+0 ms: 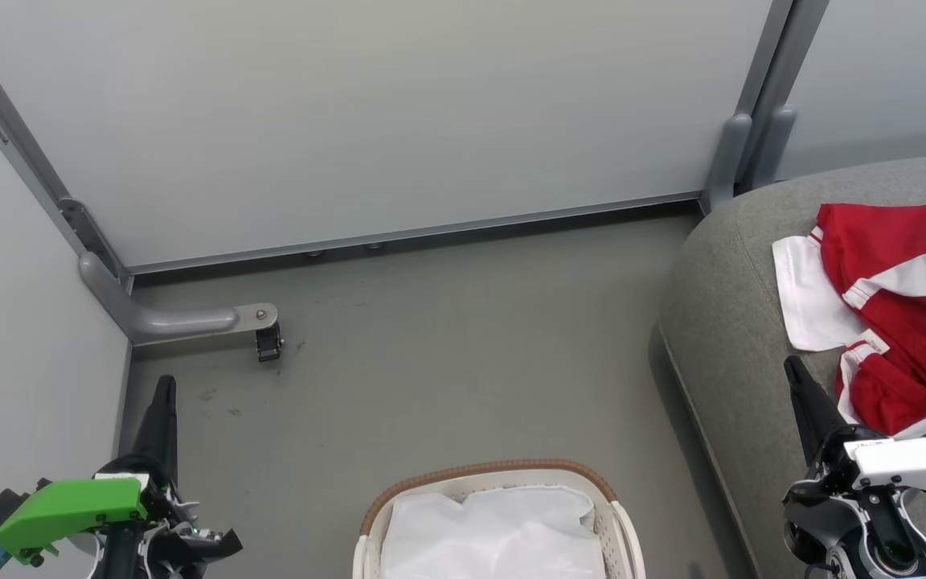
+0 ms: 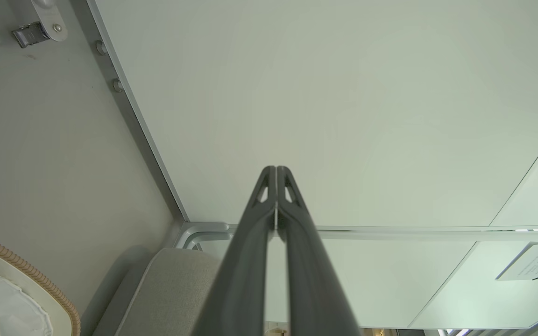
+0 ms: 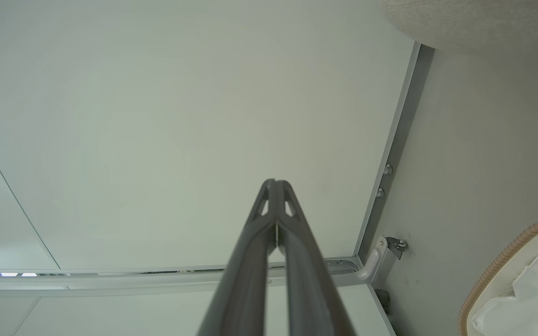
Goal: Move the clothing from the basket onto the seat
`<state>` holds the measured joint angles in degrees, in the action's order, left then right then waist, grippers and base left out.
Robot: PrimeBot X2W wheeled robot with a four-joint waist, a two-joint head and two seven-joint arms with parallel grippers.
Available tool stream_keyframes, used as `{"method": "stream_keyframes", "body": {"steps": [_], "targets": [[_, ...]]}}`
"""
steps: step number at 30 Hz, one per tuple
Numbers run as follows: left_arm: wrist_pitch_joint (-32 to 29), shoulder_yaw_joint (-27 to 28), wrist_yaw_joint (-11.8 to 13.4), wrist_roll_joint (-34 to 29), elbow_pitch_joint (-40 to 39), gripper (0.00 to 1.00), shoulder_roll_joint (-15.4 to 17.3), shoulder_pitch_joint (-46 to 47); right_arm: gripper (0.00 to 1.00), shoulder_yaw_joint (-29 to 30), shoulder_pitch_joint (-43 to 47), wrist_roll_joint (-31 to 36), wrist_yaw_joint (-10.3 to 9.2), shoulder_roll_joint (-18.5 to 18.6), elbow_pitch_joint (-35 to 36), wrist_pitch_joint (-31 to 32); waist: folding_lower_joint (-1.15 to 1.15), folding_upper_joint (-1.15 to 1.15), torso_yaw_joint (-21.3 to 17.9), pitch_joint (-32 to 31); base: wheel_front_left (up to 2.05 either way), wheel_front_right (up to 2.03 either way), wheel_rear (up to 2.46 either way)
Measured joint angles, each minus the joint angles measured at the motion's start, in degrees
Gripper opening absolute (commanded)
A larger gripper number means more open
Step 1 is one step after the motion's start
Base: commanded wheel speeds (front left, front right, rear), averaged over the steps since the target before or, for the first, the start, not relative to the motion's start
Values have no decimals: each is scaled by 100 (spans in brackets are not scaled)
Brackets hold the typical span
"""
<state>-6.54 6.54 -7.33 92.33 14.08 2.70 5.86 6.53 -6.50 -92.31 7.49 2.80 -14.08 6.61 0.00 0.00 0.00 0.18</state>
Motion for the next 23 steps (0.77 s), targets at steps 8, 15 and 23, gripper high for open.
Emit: {"method": "stream_keyframes", "body": {"steps": [8, 15, 23], "targets": [[0, -1, 0, 0, 0, 0, 0, 0, 0, 0, 1, 0, 0, 0, 0, 0, 0, 0, 0, 0, 0, 0, 0], [0, -1, 0, 0, 0, 0, 0, 0, 0, 0, 1, -1, 0, 0, 0, 0, 0, 0, 0, 0, 0, 0, 0], [0, -1, 0, 0, -1, 0, 0, 0, 0, 0, 1, 0, 0, 0, 0, 0, 0, 0, 0, 0, 0, 0, 0]]}}
